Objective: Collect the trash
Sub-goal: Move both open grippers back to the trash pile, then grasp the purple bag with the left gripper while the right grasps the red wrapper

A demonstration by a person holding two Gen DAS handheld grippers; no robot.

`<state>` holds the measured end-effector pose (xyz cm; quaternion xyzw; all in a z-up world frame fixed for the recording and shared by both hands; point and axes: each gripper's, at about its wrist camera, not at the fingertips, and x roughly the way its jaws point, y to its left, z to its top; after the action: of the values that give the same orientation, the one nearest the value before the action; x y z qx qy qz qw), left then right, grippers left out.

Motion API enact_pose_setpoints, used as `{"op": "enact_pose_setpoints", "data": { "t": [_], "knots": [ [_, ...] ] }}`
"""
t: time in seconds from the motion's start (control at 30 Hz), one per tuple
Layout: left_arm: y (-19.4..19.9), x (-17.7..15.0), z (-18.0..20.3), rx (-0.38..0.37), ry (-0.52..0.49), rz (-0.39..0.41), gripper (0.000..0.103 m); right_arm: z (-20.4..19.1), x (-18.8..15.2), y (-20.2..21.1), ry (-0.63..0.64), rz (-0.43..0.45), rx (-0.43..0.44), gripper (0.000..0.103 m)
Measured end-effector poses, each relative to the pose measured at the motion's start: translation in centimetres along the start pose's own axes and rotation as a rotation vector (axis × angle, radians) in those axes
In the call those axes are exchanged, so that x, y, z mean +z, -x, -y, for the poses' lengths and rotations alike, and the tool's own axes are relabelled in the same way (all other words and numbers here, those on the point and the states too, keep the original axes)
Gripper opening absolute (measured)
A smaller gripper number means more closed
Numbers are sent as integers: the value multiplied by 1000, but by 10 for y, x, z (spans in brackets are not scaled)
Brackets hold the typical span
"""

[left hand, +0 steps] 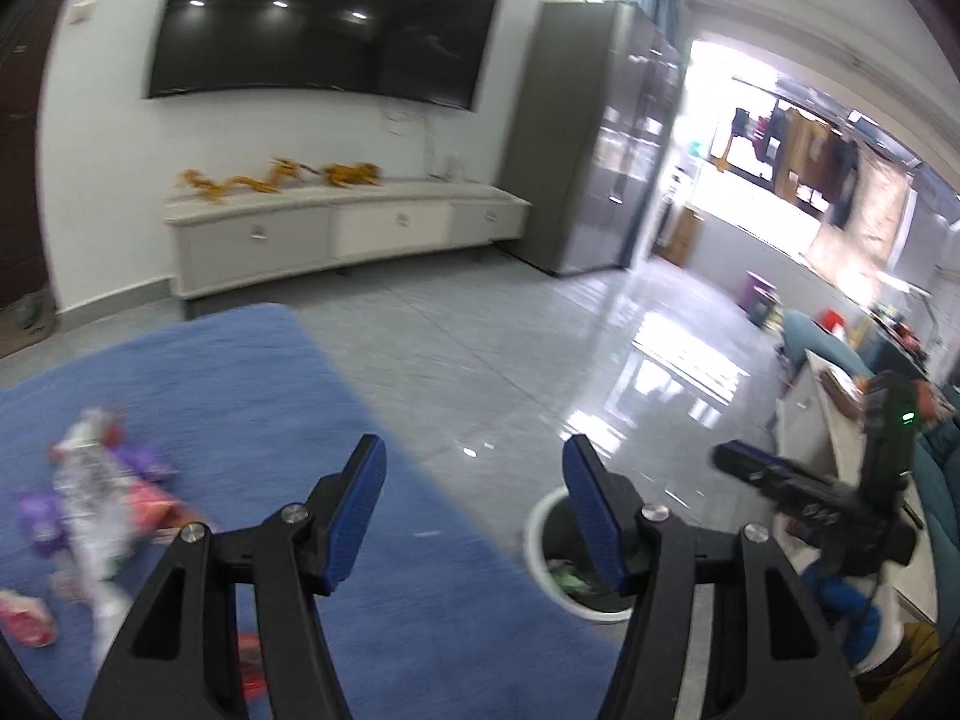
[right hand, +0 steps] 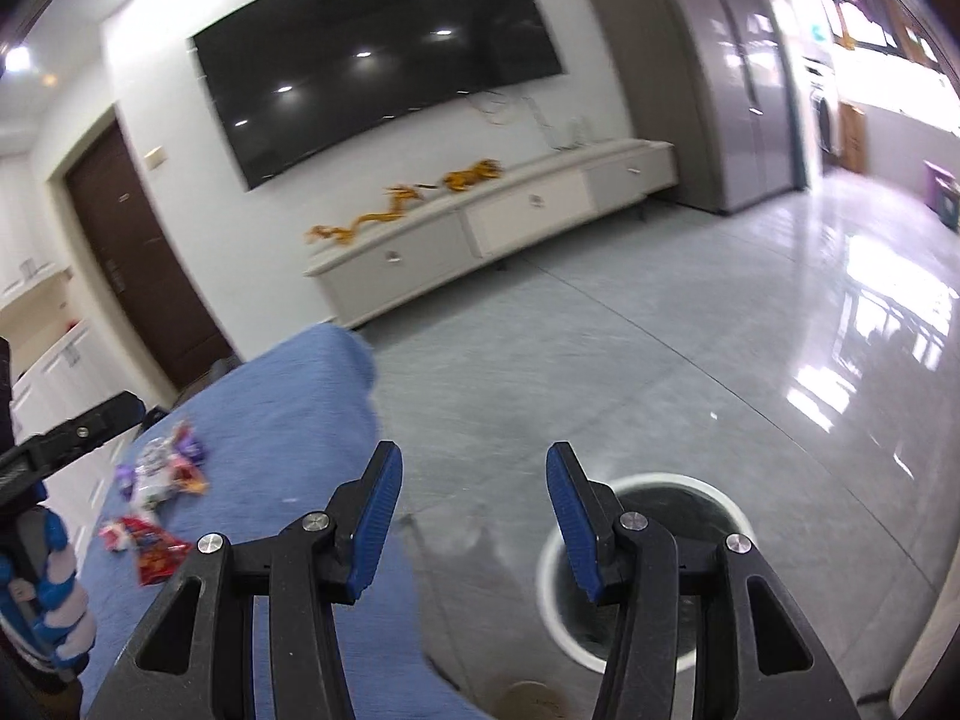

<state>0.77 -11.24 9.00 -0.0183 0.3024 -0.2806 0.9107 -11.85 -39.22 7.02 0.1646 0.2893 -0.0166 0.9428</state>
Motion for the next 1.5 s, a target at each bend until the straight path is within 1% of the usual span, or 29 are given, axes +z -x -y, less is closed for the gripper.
{"op": "enact_pose_setpoints", "data": {
  "t": [0.2,0.3,0.37,0.4,0.5,0.63,0.77,0.97,1.1,1.27,1.3,1.33,1.37,1.4,1.47,1.5],
  "knots": [
    [54,-9,-75,123,78,69,59,-60,2,-3,95,-13,103,48],
    [75,-18,-113,185,120,91,60,-86,0,-8,130,-30,150,53],
    [85,-24,-134,228,139,101,64,-106,-3,-12,166,-49,181,56],
    [89,-29,-148,249,157,102,65,-118,-6,-16,188,-63,199,58],
    [94,-39,-182,297,209,92,65,-148,-12,-29,234,-107,243,61],
    [89,-46,-213,343,243,71,65,-187,-24,-48,300,-168,294,61],
    [72,-51,-232,338,255,22,65,-225,-41,-74,366,-248,353,62],
    [40,-55,-247,314,246,-39,65,-266,-62,-109,440,-338,402,62],
    [17,-55,-250,295,235,-80,65,-278,-70,-132,460,-381,422,62],
    [2,-60,-260,281,266,-98,64,-282,-80,-154,464,-437,435,62],
    [0,-61,-262,275,276,-98,58,-282,-82,-157,463,-446,439,62],
    [0,-63,-264,270,282,-98,52,-282,-84,-158,462,-454,439,59],
    [0,-64,-265,262,289,-97,48,-281,-85,-160,463,-461,441,55],
    [1,-65,-265,252,293,-94,42,-281,-87,-161,464,-469,445,42],
    [4,-66,-263,250,285,-86,39,-279,-90,-163,459,-476,455,37],
    [6,-66,-260,248,278,-82,38,-278,-90,-163,456,-476,462,31]
  ]
}}
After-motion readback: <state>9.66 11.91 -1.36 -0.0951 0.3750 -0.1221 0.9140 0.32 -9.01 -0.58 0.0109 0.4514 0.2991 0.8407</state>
